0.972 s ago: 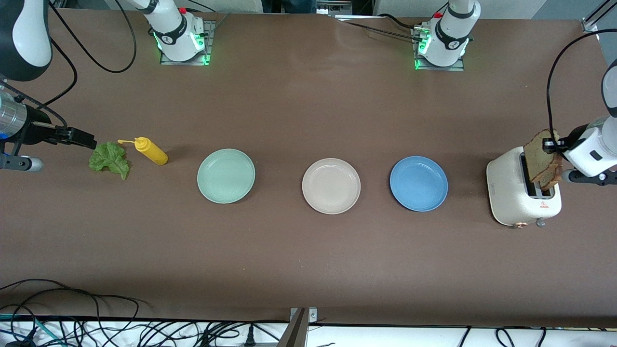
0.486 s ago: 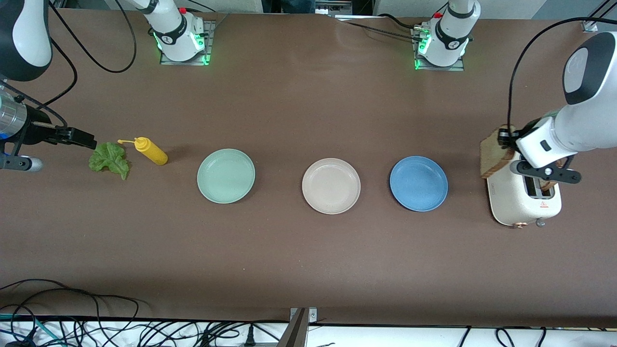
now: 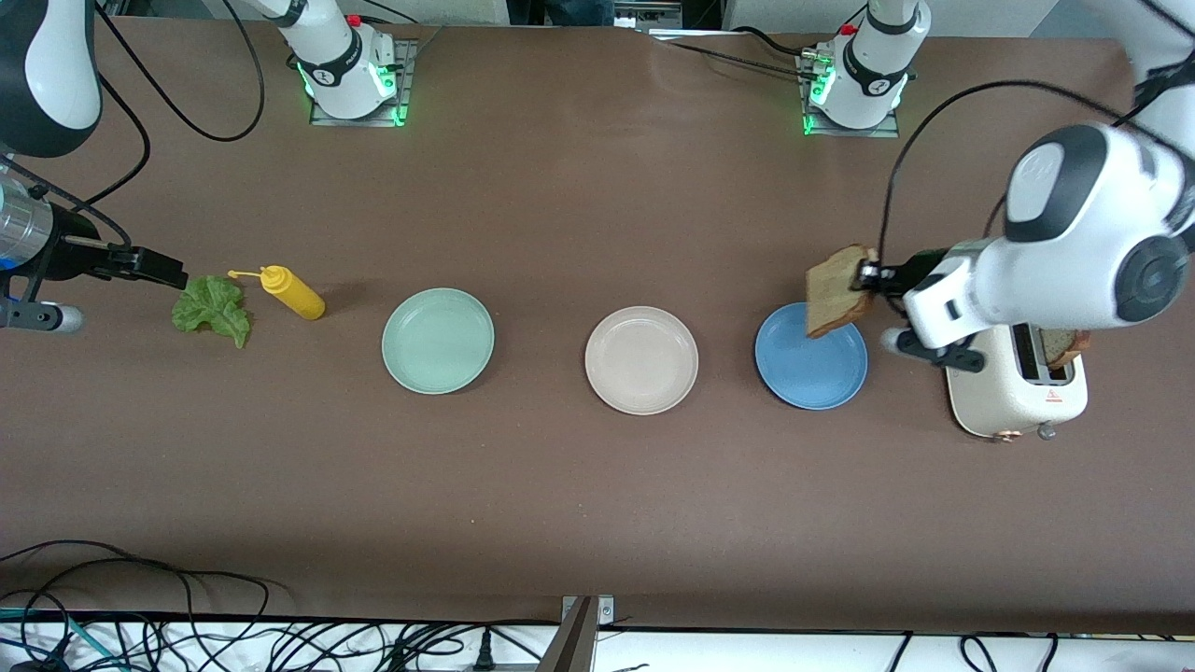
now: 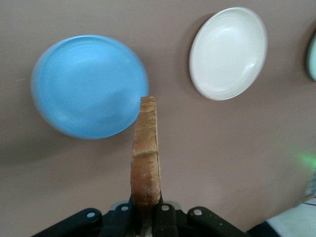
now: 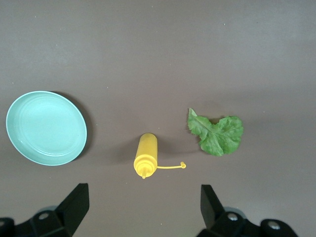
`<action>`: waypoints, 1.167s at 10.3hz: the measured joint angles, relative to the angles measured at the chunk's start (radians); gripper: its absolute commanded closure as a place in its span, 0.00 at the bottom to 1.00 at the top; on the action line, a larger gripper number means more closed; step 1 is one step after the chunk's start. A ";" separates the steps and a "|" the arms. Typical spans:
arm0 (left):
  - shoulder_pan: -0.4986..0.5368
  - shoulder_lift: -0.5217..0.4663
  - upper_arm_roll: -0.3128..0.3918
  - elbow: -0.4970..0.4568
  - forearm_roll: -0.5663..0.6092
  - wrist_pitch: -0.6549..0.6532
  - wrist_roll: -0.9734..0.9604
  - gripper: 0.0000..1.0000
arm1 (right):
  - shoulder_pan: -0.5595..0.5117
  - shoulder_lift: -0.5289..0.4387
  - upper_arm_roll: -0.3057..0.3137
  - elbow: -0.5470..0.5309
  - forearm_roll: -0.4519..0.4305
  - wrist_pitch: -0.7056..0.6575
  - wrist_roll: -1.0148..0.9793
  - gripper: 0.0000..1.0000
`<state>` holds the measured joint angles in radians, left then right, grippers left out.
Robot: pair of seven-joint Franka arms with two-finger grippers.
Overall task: Make sandwich on beige plate with both arms
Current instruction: 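Carry the bread slice with the left gripper onto the beige plate, then open the left gripper to release the bread and raise it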
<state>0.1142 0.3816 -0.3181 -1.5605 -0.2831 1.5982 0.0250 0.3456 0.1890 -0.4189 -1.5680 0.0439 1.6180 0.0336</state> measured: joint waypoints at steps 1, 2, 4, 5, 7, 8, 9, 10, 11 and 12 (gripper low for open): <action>-0.022 0.037 0.000 0.000 -0.039 0.052 0.000 1.00 | 0.000 0.000 0.000 0.000 0.000 0.000 0.000 0.00; -0.053 0.071 0.000 -0.001 -0.065 0.094 -0.017 1.00 | 0.000 0.000 0.000 0.001 0.000 0.000 0.000 0.00; -0.099 0.148 0.000 -0.002 -0.189 0.158 -0.036 1.00 | 0.000 0.001 0.000 0.001 0.000 0.000 0.000 0.00; -0.108 0.189 0.000 0.001 -0.268 0.210 -0.031 1.00 | 0.000 0.001 0.000 0.001 0.000 0.000 0.000 0.00; -0.136 0.254 -0.001 0.011 -0.378 0.318 -0.003 1.00 | 0.000 0.001 0.000 0.002 0.000 0.000 0.000 0.00; -0.148 0.284 0.000 0.014 -0.434 0.367 0.042 1.00 | 0.000 0.001 0.000 0.002 0.000 0.000 0.000 0.00; -0.153 0.314 0.000 0.015 -0.497 0.393 0.108 1.00 | 0.000 0.001 0.000 0.002 0.000 0.000 0.000 0.00; -0.154 0.342 0.000 0.015 -0.539 0.415 0.176 1.00 | 0.000 0.001 0.000 0.002 0.000 0.000 0.000 0.00; -0.155 0.369 0.000 0.015 -0.570 0.434 0.242 1.00 | 0.000 0.001 0.000 0.002 0.000 0.000 0.000 0.00; -0.158 0.395 0.000 0.015 -0.603 0.444 0.307 1.00 | 0.000 0.001 0.000 0.002 0.000 0.000 0.000 0.00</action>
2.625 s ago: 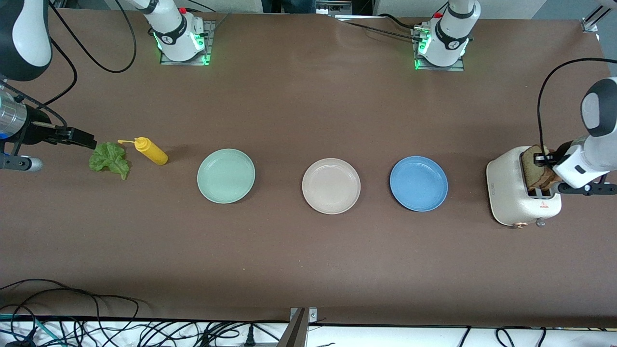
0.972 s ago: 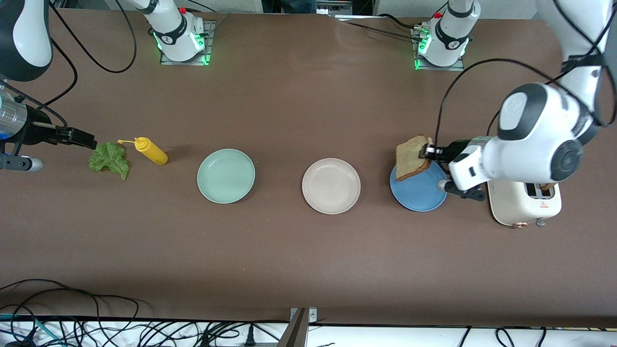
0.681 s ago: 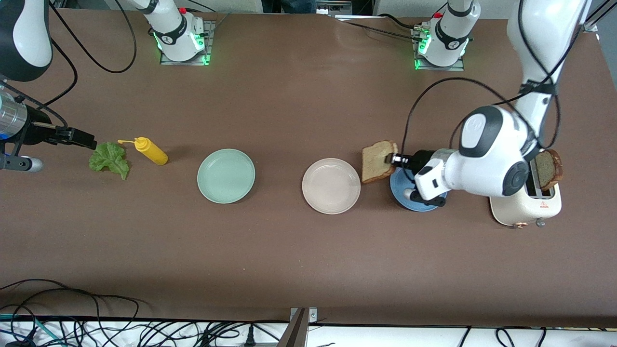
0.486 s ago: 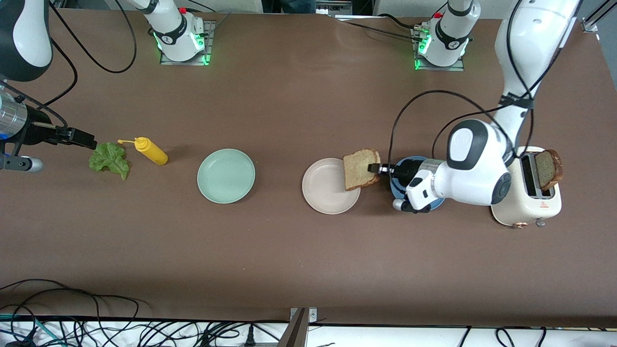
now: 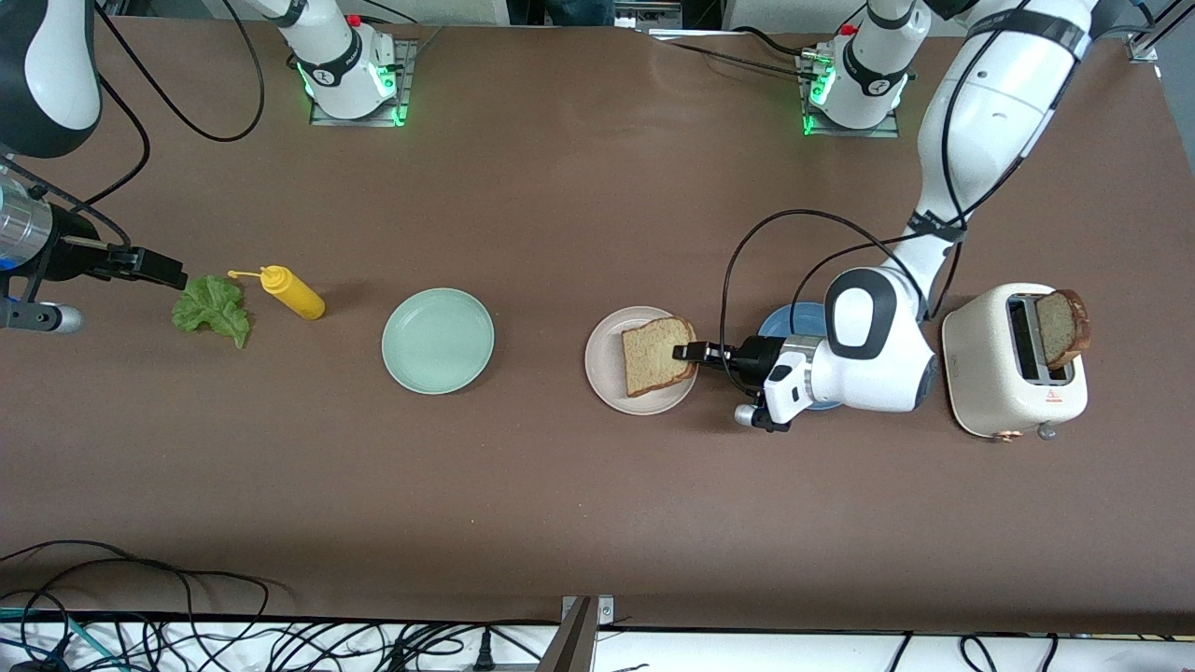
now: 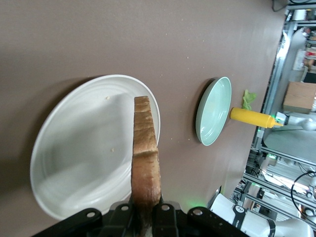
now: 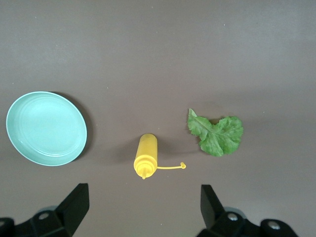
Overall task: Make sandwich on beige plate with both arms
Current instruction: 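Open the left gripper to release the bread and raise it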
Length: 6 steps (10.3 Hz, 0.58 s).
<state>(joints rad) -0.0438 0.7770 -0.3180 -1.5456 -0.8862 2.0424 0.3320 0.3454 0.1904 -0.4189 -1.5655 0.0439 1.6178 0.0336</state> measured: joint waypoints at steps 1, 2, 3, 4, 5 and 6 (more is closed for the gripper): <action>-0.002 0.022 0.000 0.000 -0.019 0.006 0.046 0.35 | 0.000 0.000 0.000 0.000 0.000 0.000 0.000 0.00; -0.003 0.038 0.000 -0.001 -0.031 0.009 0.066 0.00 | 0.000 0.000 0.000 0.000 0.000 0.000 0.000 0.00; -0.003 0.050 0.000 -0.001 -0.054 0.009 0.076 0.00 | 0.000 0.000 0.000 0.000 0.000 0.000 0.000 0.00; -0.004 0.058 0.000 -0.003 -0.072 0.009 0.086 0.00 | 0.000 0.000 0.000 0.000 0.000 0.000 0.000 0.00; -0.003 0.060 0.001 -0.004 -0.075 0.009 0.087 0.00 | 0.000 0.000 0.000 0.000 0.000 0.000 0.000 0.00; 0.000 0.059 0.002 -0.003 -0.075 0.009 0.087 0.00 | 0.000 0.000 0.000 0.000 0.000 0.000 0.000 0.00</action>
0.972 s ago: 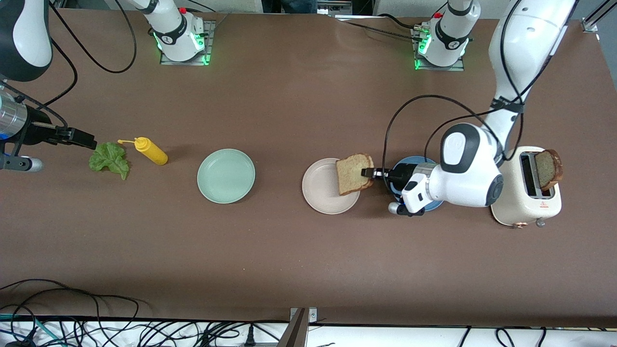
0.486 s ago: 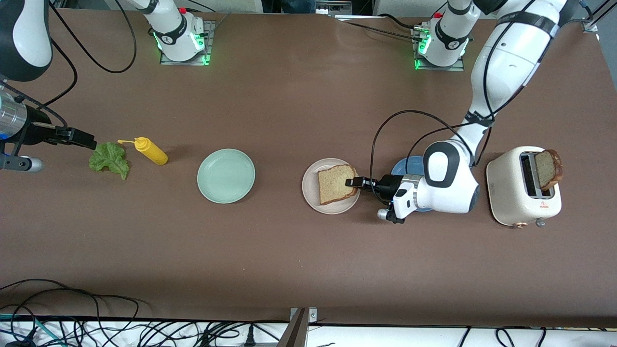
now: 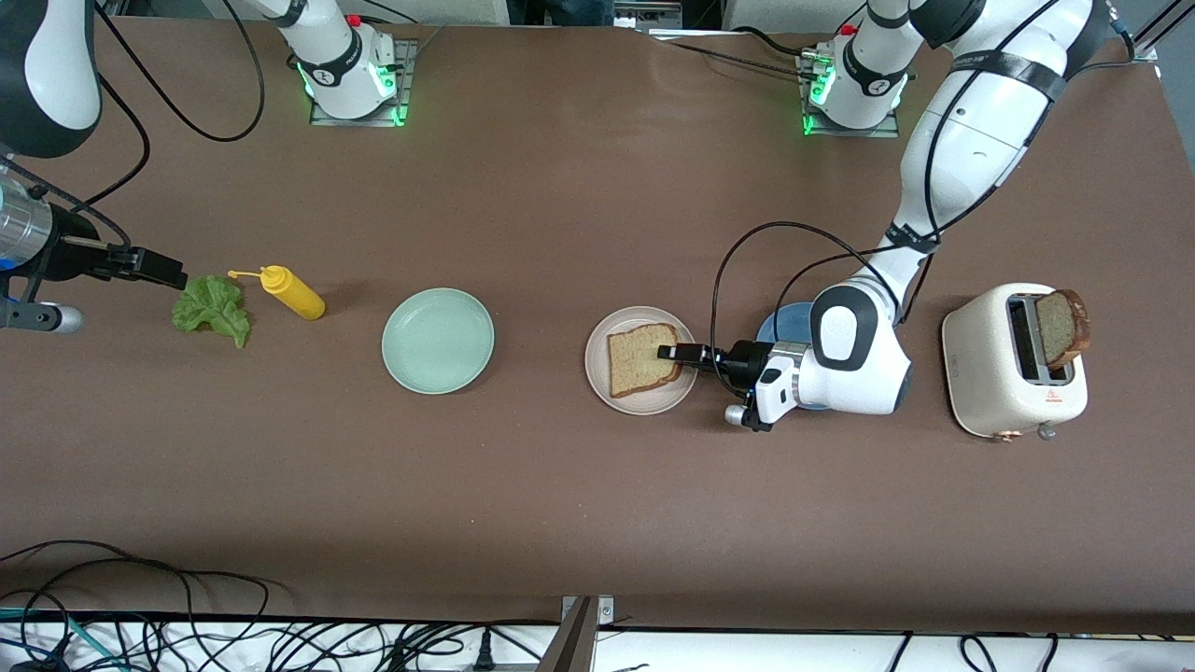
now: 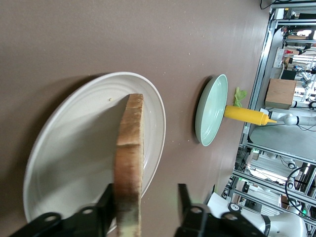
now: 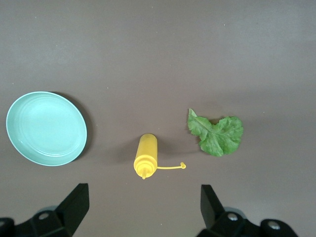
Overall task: Make sandwich on beige plate with both arms
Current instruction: 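Open the left gripper to release the bread and raise it, then move the left gripper to the toaster while the right gripper reaches lettuce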
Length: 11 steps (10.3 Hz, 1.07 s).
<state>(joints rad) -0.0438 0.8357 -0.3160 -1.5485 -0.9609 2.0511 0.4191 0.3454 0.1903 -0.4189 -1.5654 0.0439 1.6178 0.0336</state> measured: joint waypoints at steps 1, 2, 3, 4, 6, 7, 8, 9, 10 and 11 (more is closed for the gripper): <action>0.006 -0.003 0.003 0.002 0.004 -0.007 0.001 0.00 | 0.000 0.000 0.000 0.000 0.000 0.000 0.000 0.00; 0.019 -0.009 0.006 0.004 0.039 -0.021 0.004 0.00 | 0.000 0.000 0.000 0.000 0.000 0.000 0.000 0.00; 0.043 -0.022 0.007 0.008 0.098 -0.042 0.004 0.00 | 0.001 0.000 0.001 0.000 0.000 0.000 0.000 0.00; 0.074 -0.041 0.008 0.011 0.146 -0.080 0.003 0.00 | 0.001 0.000 0.002 0.000 0.000 0.000 0.000 0.00; 0.114 -0.099 0.009 0.015 0.272 -0.140 -0.028 0.00 | 0.001 0.000 0.002 0.000 0.000 0.000 0.000 0.00; 0.119 -0.137 0.009 0.018 0.354 -0.170 -0.077 0.00 | 0.001 0.000 0.002 0.000 0.000 0.000 0.000 0.00; 0.118 -0.176 0.008 0.022 0.435 -0.197 -0.129 0.00 | 0.001 0.000 0.002 0.000 -0.001 0.000 -0.001 0.00; 0.118 -0.216 0.008 0.024 0.512 -0.223 -0.176 0.00 | -0.001 0.002 0.001 0.000 -0.002 -0.001 -0.011 0.00; 0.119 -0.256 0.009 0.025 0.589 -0.252 -0.215 0.00 | -0.008 0.013 -0.001 0.000 -0.003 -0.001 -0.045 0.00; 0.124 -0.294 0.011 0.026 0.659 -0.278 -0.242 0.00 | -0.032 0.033 -0.002 -0.001 -0.003 0.003 -0.103 0.00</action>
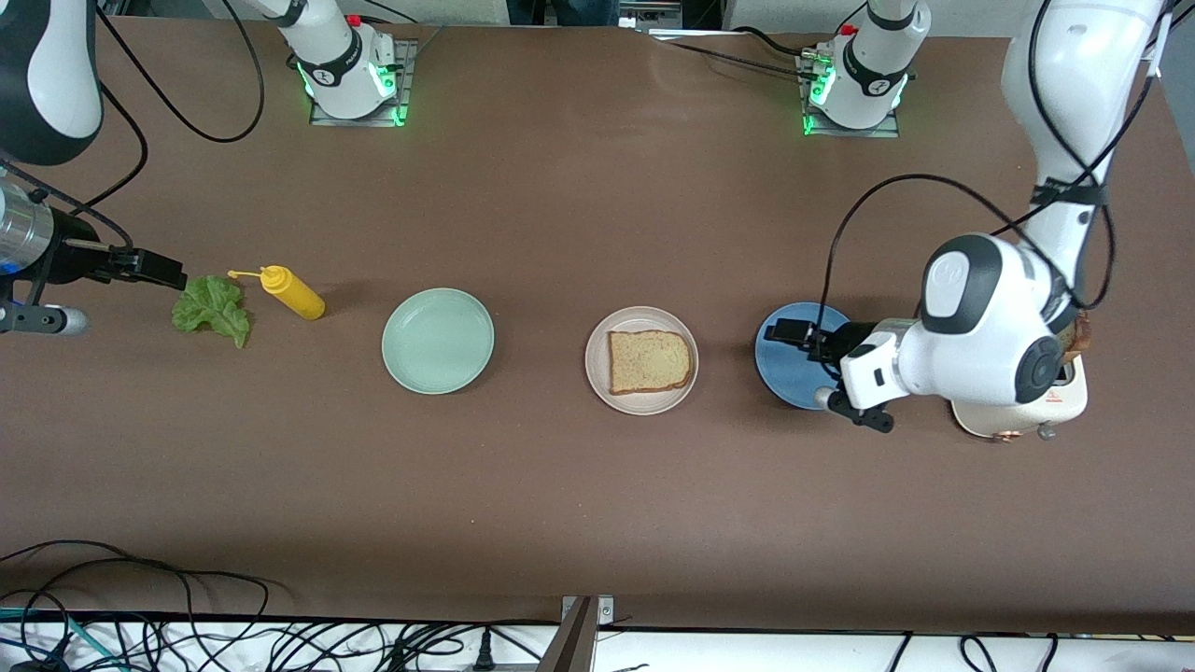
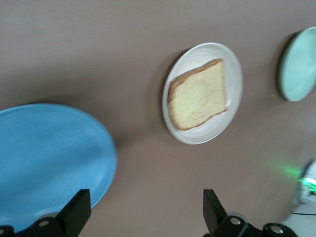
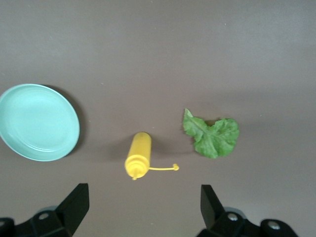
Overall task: Make sandwich on beige plate with both arms
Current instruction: 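Move the left gripper to the toaster while the right gripper reaches lettuce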
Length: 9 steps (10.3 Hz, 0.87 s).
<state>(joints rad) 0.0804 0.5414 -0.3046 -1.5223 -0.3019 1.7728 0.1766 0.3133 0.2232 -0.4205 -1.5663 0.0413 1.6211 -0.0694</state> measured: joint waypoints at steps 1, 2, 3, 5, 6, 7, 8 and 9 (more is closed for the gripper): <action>0.009 -0.034 0.002 0.000 0.061 -0.031 -0.012 0.00 | -0.033 0.032 -0.001 -0.001 0.000 0.016 -0.068 0.00; 0.021 -0.061 0.003 0.000 0.112 -0.061 -0.014 0.00 | -0.066 0.070 -0.002 -0.003 0.000 0.042 -0.143 0.00; 0.036 -0.085 0.004 0.001 0.154 -0.080 -0.014 0.00 | -0.092 0.111 -0.002 -0.005 0.000 0.069 -0.225 0.00; 0.056 -0.147 0.005 0.002 0.227 -0.096 -0.014 0.00 | -0.133 0.186 -0.002 -0.032 0.001 0.154 -0.380 0.00; 0.066 -0.187 0.004 0.002 0.260 -0.107 -0.015 0.00 | -0.146 0.205 -0.002 -0.075 0.002 0.224 -0.472 0.00; 0.077 -0.228 0.005 0.002 0.291 -0.128 -0.015 0.00 | -0.160 0.216 -0.002 -0.130 0.002 0.305 -0.581 0.00; 0.085 -0.268 0.005 0.002 0.314 -0.150 -0.015 0.00 | -0.174 0.223 -0.003 -0.188 0.002 0.377 -0.671 0.00; 0.089 -0.301 0.005 0.001 0.323 -0.164 -0.016 0.00 | -0.184 0.227 -0.003 -0.237 0.003 0.427 -0.729 0.00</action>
<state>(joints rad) 0.1698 0.2407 -0.2996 -1.5217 0.0211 1.6086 0.1610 0.1297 0.4501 -0.4233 -1.8033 0.0439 2.0481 -0.7983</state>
